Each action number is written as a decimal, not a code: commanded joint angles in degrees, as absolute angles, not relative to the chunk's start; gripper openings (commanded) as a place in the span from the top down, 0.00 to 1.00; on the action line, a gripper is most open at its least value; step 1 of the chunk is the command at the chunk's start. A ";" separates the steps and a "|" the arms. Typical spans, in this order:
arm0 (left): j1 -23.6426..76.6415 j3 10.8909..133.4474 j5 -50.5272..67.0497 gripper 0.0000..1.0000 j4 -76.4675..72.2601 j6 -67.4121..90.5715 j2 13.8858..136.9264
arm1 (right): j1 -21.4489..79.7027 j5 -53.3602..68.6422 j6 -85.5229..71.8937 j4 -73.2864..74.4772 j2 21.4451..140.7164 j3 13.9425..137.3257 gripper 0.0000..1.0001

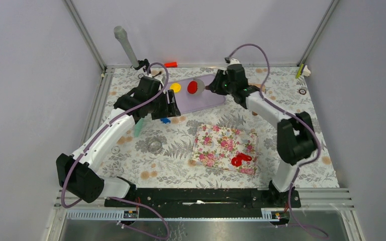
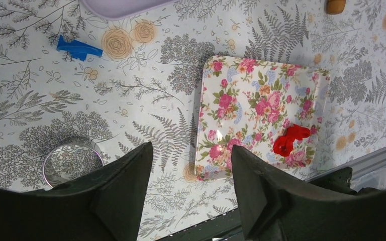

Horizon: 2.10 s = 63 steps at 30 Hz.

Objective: Roll out the dumpling wrappers from the dough
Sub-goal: Place the dumpling wrapper on the plate.

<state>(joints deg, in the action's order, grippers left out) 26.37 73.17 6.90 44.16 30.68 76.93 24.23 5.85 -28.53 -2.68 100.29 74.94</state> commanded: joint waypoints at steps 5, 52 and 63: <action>23.96 73.86 5.25 0.37 43.99 31.82 73.80 | 26.74 2.13 -18.76 -0.59 115.24 94.83 1.00; 22.94 74.05 7.02 0.37 43.40 32.55 74.36 | 34.35 -11.52 3.48 -14.60 117.47 94.56 1.00; 22.12 75.31 14.74 0.50 28.80 38.05 84.36 | 30.70 -6.64 -16.12 -11.53 115.46 91.42 1.00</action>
<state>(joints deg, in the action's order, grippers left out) 22.94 73.01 11.31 36.62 35.14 80.77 32.93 -8.64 -6.33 -9.63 120.57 92.12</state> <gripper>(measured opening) 0.532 0.355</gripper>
